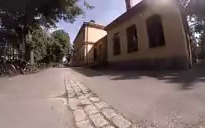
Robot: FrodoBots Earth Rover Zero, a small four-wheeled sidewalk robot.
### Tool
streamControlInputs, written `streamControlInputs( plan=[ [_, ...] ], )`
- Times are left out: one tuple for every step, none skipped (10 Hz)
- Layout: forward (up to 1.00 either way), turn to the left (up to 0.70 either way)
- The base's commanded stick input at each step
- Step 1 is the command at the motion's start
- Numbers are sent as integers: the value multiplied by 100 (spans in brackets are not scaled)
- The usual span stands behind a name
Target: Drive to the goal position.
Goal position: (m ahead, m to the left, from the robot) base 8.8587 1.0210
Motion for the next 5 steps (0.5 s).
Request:
streamControlInputs(
  plan=[
    [70,0],
    [70,0],
    [70,0],
    [70,0],
    [70,0]
  ],
)
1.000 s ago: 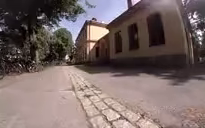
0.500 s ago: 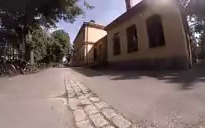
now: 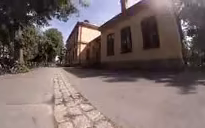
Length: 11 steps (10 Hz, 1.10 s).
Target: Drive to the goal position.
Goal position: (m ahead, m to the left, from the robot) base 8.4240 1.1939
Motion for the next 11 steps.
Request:
streamControlInputs(
  plan=[
    [70,0],
    [70,0],
    [70,0],
    [70,0],
    [70,0],
    [70,0],
    [70,0],
    [70,0],
    [70,0],
    [70,0],
    [70,0]
  ],
)
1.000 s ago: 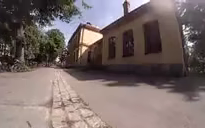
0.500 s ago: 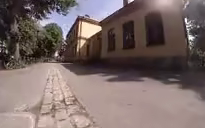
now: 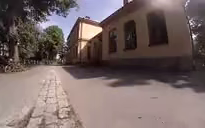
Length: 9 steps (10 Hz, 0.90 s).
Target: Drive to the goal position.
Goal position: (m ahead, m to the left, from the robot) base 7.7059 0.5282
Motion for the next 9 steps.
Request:
streamControlInputs(
  plan=[
    [70,0],
    [70,0],
    [70,0],
    [70,0],
    [70,0],
    [70,0],
    [70,0],
    [70,0],
    [70,0]
  ],
)
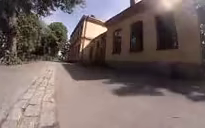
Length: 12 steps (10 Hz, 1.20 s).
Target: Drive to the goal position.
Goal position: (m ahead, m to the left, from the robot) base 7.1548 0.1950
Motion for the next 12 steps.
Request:
streamControlInputs(
  plan=[
    [70,0],
    [70,6],
    [70,25],
    [70,10],
    [70,0],
    [70,0],
    [70,0],
    [70,0],
    [70,0],
    [70,0],
    [70,0],
    [70,0]
  ],
)
